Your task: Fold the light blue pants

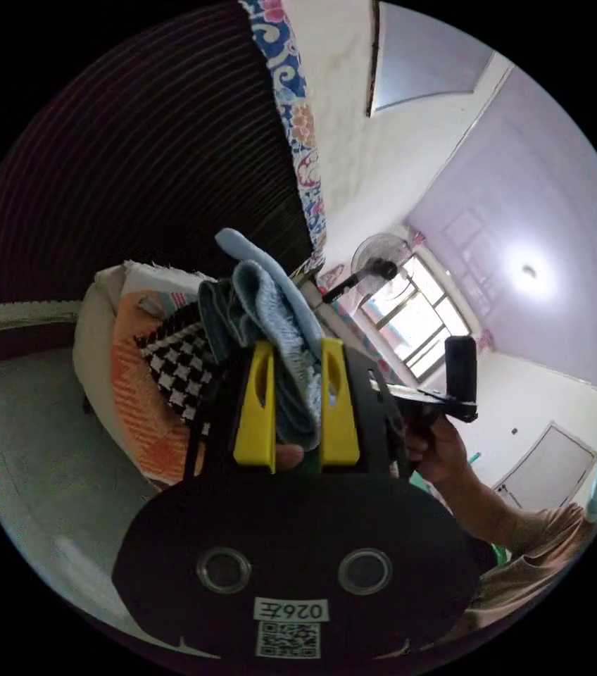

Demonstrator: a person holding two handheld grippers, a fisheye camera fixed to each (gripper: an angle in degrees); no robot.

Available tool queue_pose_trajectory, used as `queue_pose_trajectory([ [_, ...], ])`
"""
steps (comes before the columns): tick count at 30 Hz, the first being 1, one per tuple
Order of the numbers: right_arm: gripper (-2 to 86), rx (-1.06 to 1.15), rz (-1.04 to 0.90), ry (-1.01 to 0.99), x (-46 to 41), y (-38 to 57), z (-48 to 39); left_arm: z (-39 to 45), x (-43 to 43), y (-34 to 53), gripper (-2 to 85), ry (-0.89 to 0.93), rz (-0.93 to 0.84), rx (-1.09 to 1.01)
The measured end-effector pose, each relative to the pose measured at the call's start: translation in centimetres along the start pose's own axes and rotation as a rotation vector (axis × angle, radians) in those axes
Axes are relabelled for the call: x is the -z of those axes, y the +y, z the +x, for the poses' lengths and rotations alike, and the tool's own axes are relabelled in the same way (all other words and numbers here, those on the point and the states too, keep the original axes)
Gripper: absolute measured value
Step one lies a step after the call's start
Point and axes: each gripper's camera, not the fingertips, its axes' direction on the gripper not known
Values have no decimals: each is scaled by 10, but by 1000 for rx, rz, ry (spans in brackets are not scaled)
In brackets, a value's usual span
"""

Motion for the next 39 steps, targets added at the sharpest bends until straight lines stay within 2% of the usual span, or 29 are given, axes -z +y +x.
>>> queue_pose_trajectory([
  [1,-15,-34,24,-28,6,4,8,8,7,-7,53,-7,-3,0],
  [6,-16,-230,398,-215,120,67,74,67,31,-21,36,-55,42,-102],
  [10,-16,-252,599,-165,218,130,97,131,41,-22,33,-18,131,-154],
  [15,-16,-284,842,-30,365,264,121,240,22,-31,32,49,147,-350],
  [19,-16,-367,1012,17,442,392,138,333,-32,-21,32,257,85,-482],
  [23,-16,-565,1213,104,497,580,143,406,-111,13,32,511,-62,-518],
  [25,-15,-708,1221,210,505,657,141,423,-155,36,32,568,-181,-505],
  [27,-15,-958,1166,367,501,753,145,429,-204,64,33,537,-311,-503],
  [29,-12,-1174,1120,436,494,822,156,419,-274,103,35,434,-524,-469],
  [32,1,-1468,1081,503,483,912,172,377,-338,143,40,251,-715,-348],
  [34,21,-1527,1086,529,489,941,172,343,-353,154,44,139,-707,-227],
  [35,35,-1498,1083,632,498,946,164,320,-353,151,46,136,-645,-78],
  [36,49,-1474,1024,776,507,940,155,313,-351,147,57,180,-593,-27],
  [37,51,-1459,985,840,510,935,152,306,-344,138,80,253,-476,24],
  [39,58,-1341,847,1053,511,907,143,315,-338,128,99,200,-376,-40],
])
